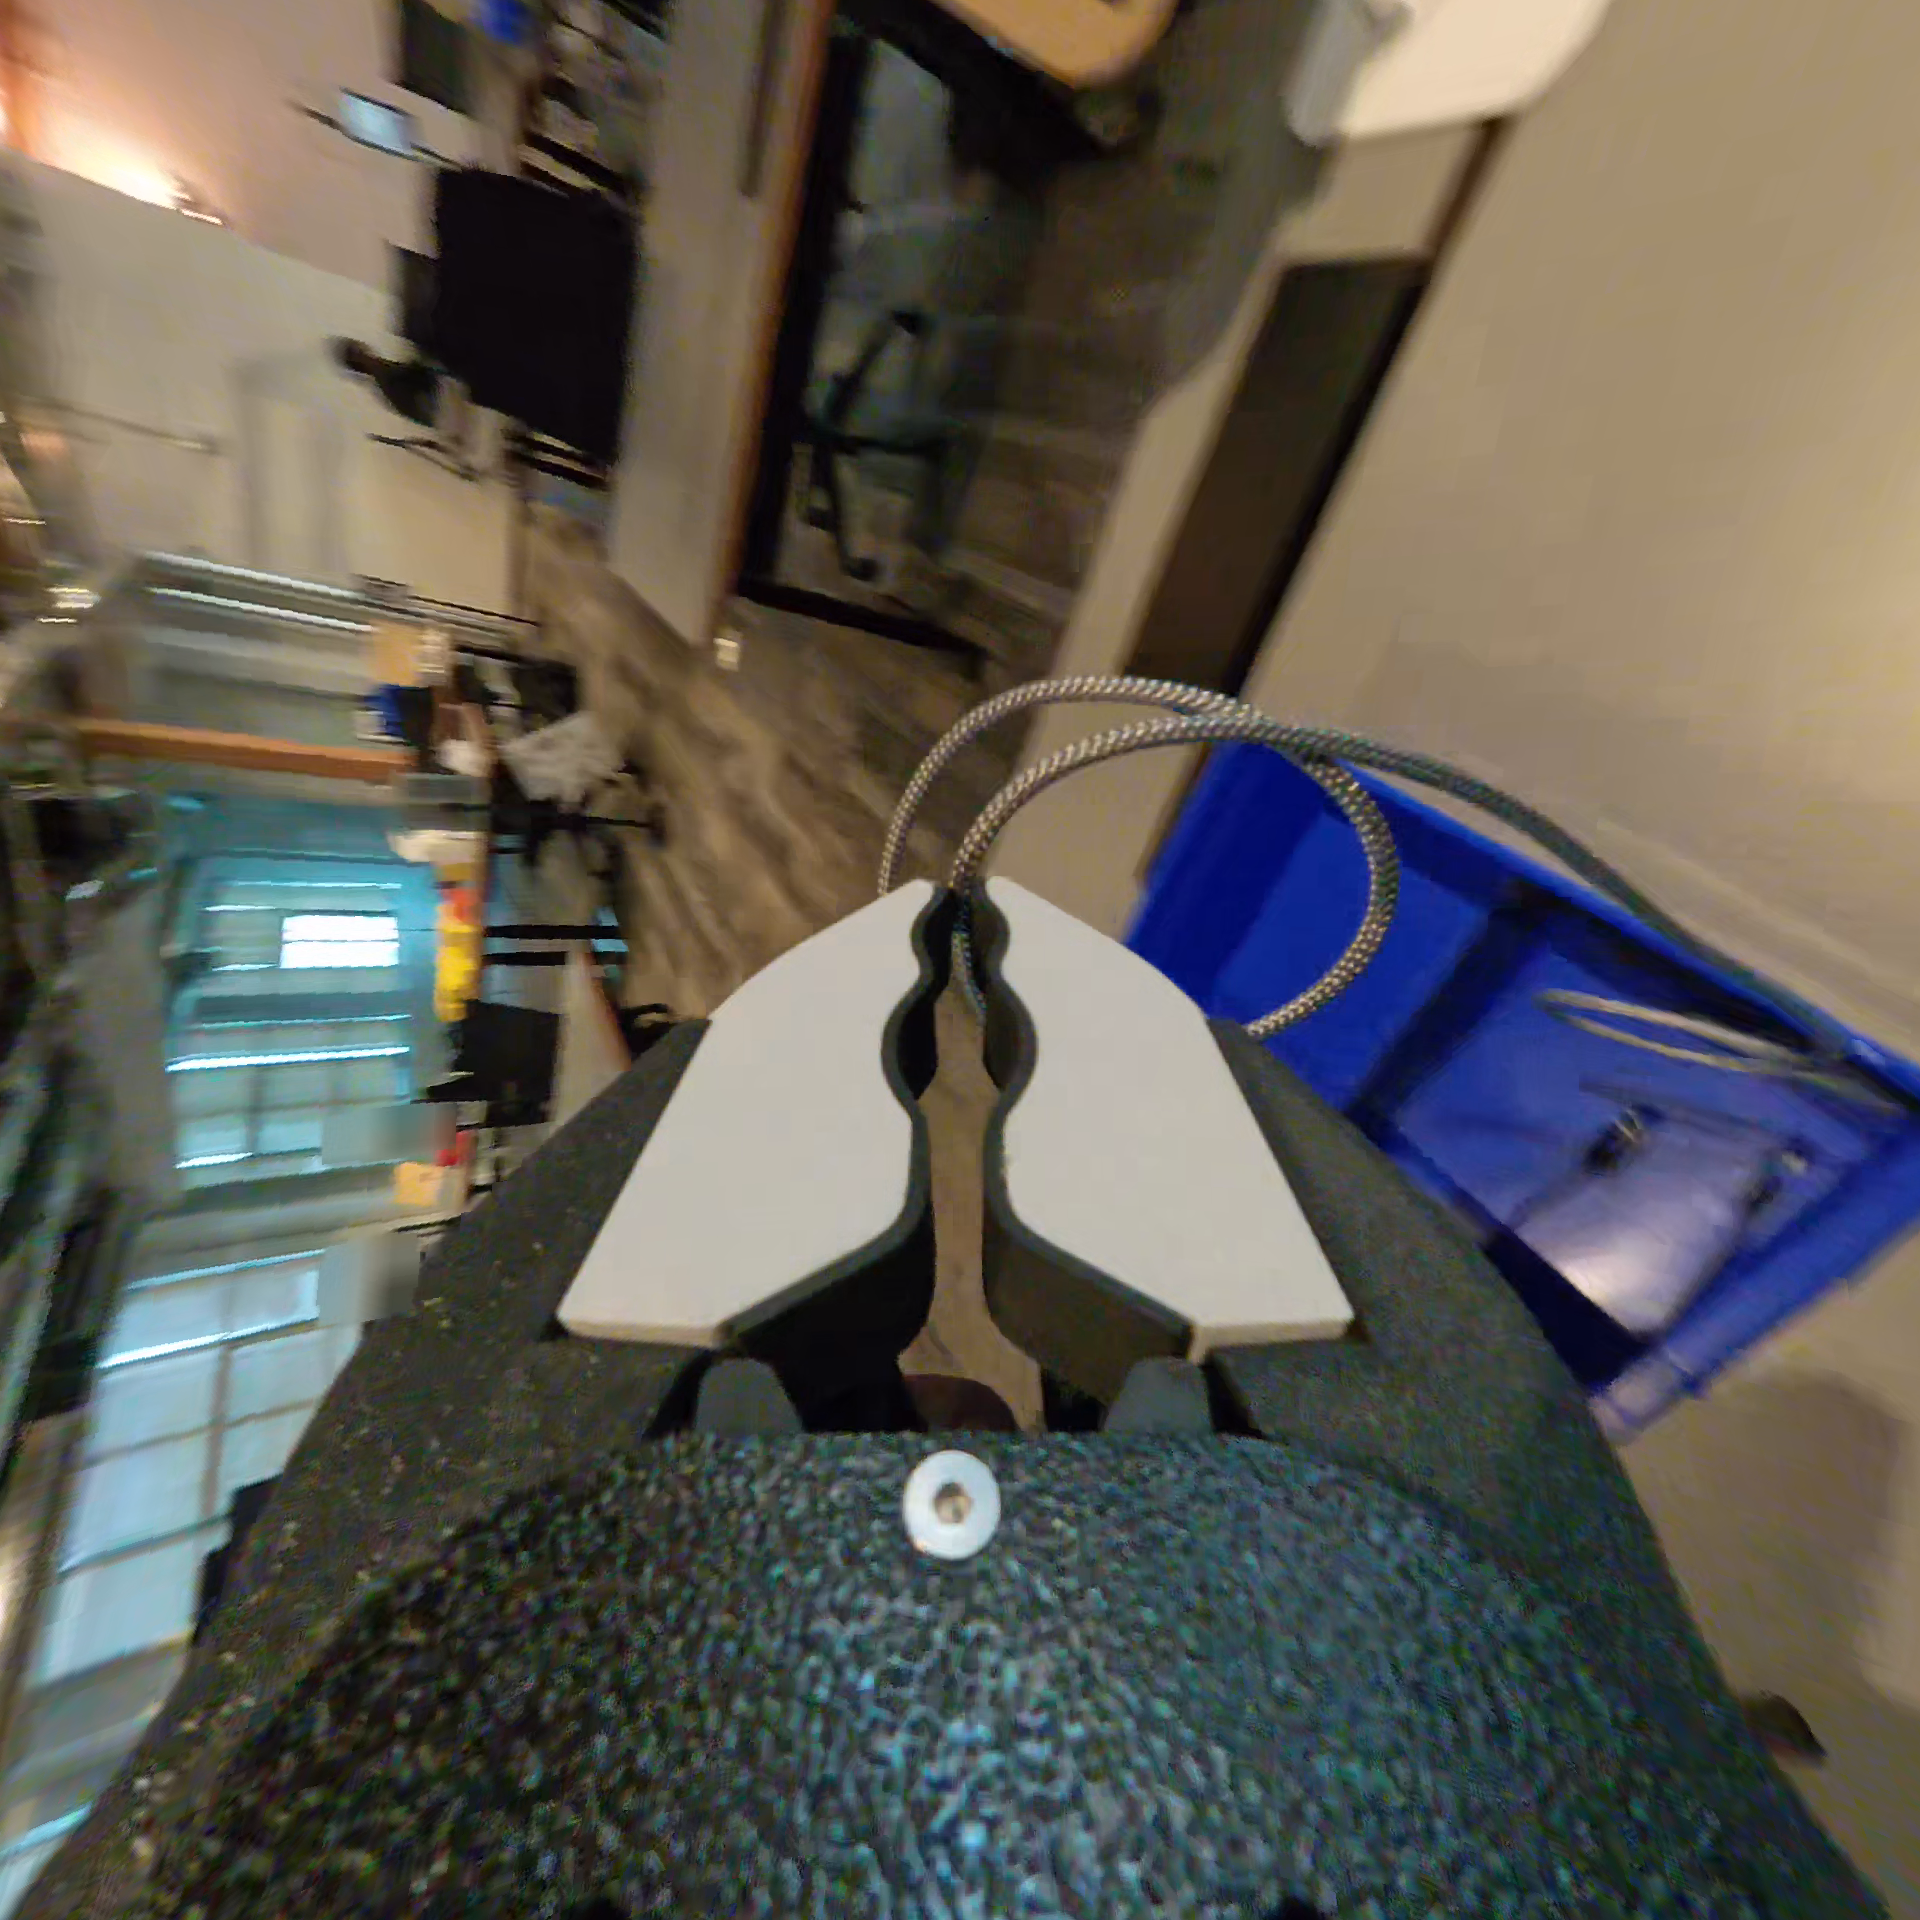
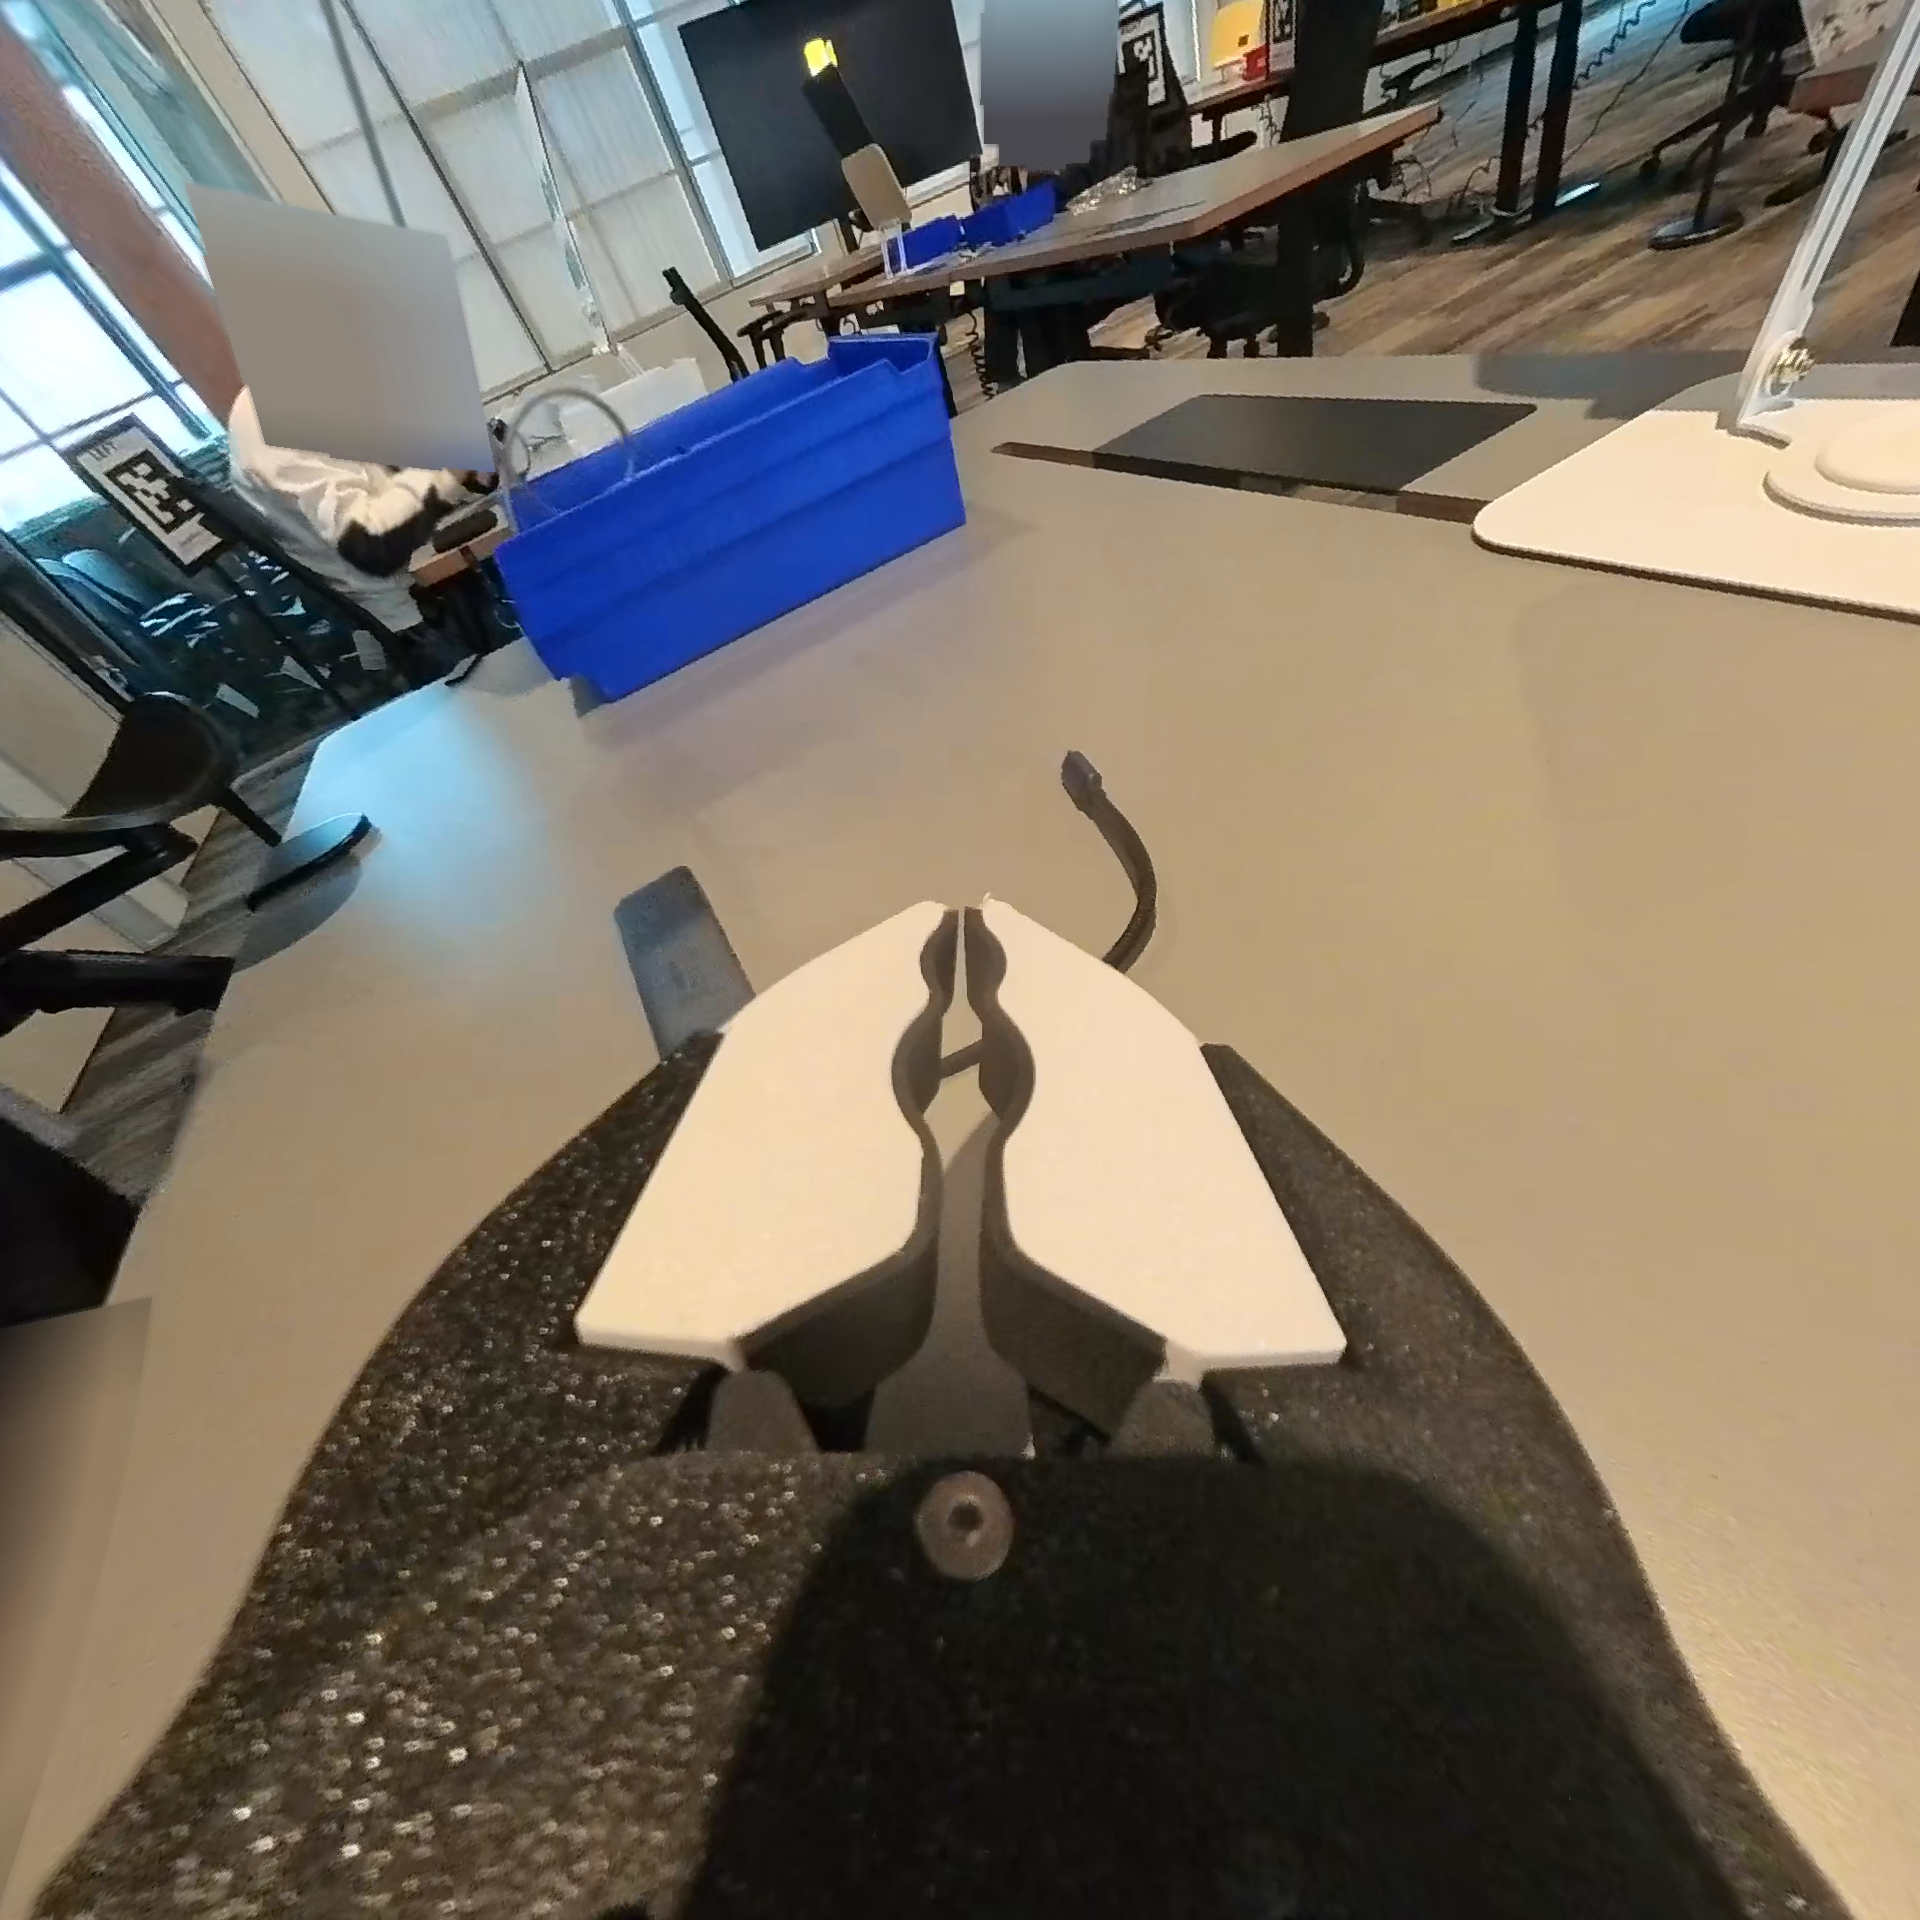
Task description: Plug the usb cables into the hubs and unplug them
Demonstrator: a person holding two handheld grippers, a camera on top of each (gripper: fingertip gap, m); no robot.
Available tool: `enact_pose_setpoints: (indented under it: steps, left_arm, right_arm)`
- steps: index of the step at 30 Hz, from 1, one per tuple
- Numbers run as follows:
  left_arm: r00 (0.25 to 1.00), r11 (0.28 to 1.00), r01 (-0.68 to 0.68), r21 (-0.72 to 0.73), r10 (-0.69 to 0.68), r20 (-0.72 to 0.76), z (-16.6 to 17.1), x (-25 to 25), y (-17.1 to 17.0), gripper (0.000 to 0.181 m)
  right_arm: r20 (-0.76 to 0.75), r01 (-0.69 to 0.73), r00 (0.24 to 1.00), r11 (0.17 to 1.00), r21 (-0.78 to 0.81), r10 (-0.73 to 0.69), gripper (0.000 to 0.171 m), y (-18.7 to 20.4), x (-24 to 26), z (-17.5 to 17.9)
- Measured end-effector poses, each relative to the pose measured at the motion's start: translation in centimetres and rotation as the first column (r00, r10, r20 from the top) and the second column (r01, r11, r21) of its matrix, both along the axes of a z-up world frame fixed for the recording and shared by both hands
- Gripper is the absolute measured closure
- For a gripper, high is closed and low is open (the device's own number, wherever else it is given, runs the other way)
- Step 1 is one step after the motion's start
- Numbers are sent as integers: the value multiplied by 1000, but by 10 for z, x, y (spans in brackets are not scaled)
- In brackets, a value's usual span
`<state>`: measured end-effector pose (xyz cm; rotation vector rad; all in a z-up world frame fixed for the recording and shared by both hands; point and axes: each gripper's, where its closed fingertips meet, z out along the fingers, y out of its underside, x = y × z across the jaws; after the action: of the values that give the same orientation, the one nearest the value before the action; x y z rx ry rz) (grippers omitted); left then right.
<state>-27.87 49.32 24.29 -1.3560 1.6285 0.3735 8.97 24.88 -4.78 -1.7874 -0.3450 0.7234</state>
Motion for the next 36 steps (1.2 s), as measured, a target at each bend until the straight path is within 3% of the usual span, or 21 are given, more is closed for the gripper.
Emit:
enact_pose_setpoints:
  steps: [6, 9, 12, 16, 21, 26, 30, 36]
  left_arm:
    - [972, 953, -93, 288, 25, 232, 128, 50, -26, 178]
    - [945, 924, -123, 363, -2, 327, 175, 76, -50, 178]
    - [913, 915, -132, 382, -38, 407, 206, 103, -75, 178]
    - [866, 948, -69, 311, -97, 490, 208, 145, -103, 179]
    - [785, 987, 45, 152, -129, 605, 149, 209, -126, 178]
    - [752, 993, 112, -25, -68, 656, 22, 267, -140, 178]
    - [734, 980, 124, -155, 14, 679, -76, 271, -150, 178]
    - [740, 942, 168, -291, 74, 669, -166, 249, -200, 178]
  right_arm:
    - [-10, -27, 1000, 999, 24, 27, 170, -5, -3, 4]
    - [-26, -27, 999, 999, 44, 28, 170, -7, -1, 7]
    - [-43, -22, 999, 998, 63, 25, 170, -10, 1, 10]
    - [-64, 20, 998, 997, 73, -15, 170, -11, 8, 13]
    - [-66, 59, 996, 995, 81, -53, 170, -11, 13, 15]
    - [-68, 111, 992, 991, 70, -106, 171, -10, 22, 14]
    - [-69, 148, 987, 987, 58, -144, 171, -9, 29, 13]
    - [-47, 153, 987, 988, 32, -151, 171, -6, 28, 8]
